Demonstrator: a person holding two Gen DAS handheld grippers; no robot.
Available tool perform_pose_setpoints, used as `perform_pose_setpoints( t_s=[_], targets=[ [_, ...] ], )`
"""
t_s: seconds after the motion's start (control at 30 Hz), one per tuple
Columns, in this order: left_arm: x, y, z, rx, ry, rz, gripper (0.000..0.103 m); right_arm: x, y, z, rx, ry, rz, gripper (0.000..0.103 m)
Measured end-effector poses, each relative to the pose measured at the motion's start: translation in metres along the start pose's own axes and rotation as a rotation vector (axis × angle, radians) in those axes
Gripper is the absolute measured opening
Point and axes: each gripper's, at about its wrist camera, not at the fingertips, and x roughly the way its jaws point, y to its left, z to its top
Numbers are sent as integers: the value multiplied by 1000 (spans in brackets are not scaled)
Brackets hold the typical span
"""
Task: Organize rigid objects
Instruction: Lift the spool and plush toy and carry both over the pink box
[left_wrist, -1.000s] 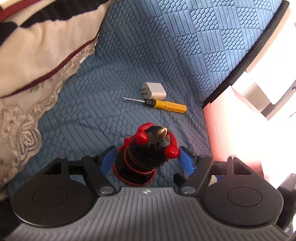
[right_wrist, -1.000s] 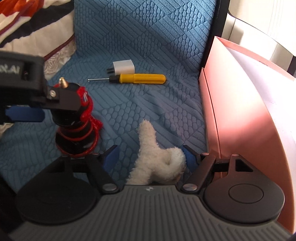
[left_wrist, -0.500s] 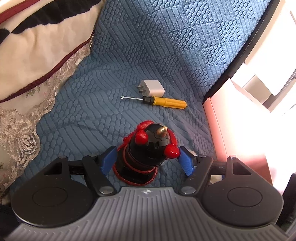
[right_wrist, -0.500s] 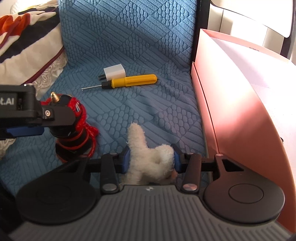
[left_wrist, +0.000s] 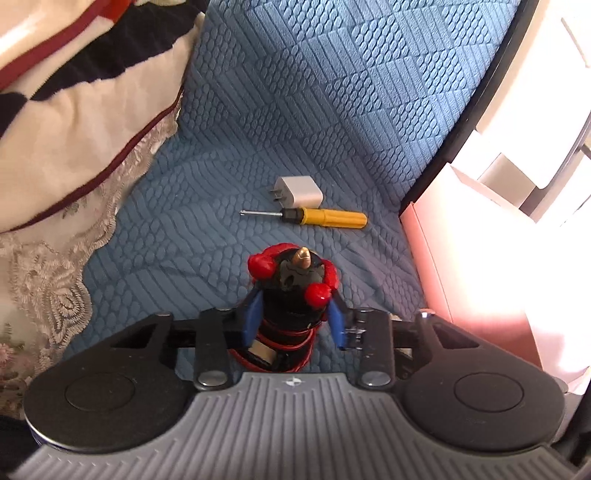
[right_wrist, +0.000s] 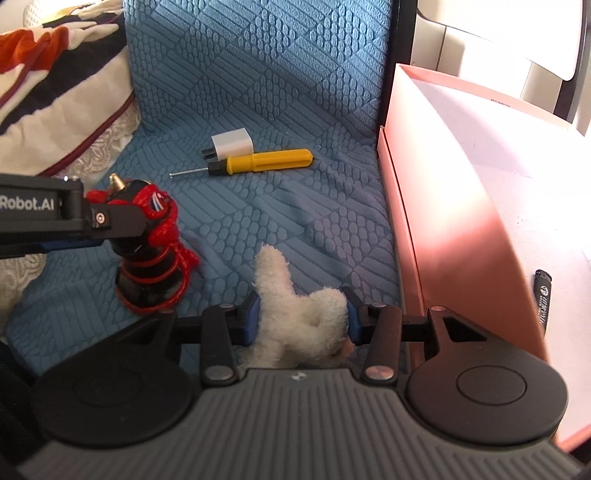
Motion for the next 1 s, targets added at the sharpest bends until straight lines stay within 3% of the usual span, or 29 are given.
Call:
perform_pose_setpoints(
  t_s=[0.07, 0.1, 0.13, 0.4, 0.47, 0.53, 0.57, 0.67, 0.87, 0.93, 1.0],
  targets=[
    [-3, 1, 0, -8, -5, -13, 28, -7, -2, 1, 8, -10, 7, 48],
    [-5, 1, 0, -11, -10, -22, 17, -10, -3, 2, 12, -15, 9, 47],
    [-6, 1, 0, -16, -13, -33, 12, -12, -4, 3, 14, -20, 11, 47],
    [0, 2, -2, -33, 18, -57, 14, -15, -9, -1, 11, -12, 7, 48],
    [3, 2, -2, -40, 29, -72, 28, -16, -9, -2, 16, -8, 9, 48],
    [8, 1, -2, -54, 38, -49, 77, -16, -9, -3, 18, -7, 10, 48],
    [10, 0, -2, -53, 30, -16, 81, -16, -9, -3, 17, -7, 7, 48],
    [15, -3, -2, -22, 4, 24, 82, -14, -10, -3, 20, -3, 3, 48],
    [33, -12, -2, 34, -11, 32, 80, -9, -10, -4, 19, 6, -8, 48],
    [39, -14, -2, 49, -27, 70, 63, -7, -9, -5, 18, 9, -10, 48],
    [42, -11, -1, 34, -36, 69, 62, -6, -9, -4, 18, 13, -12, 48]
  ],
)
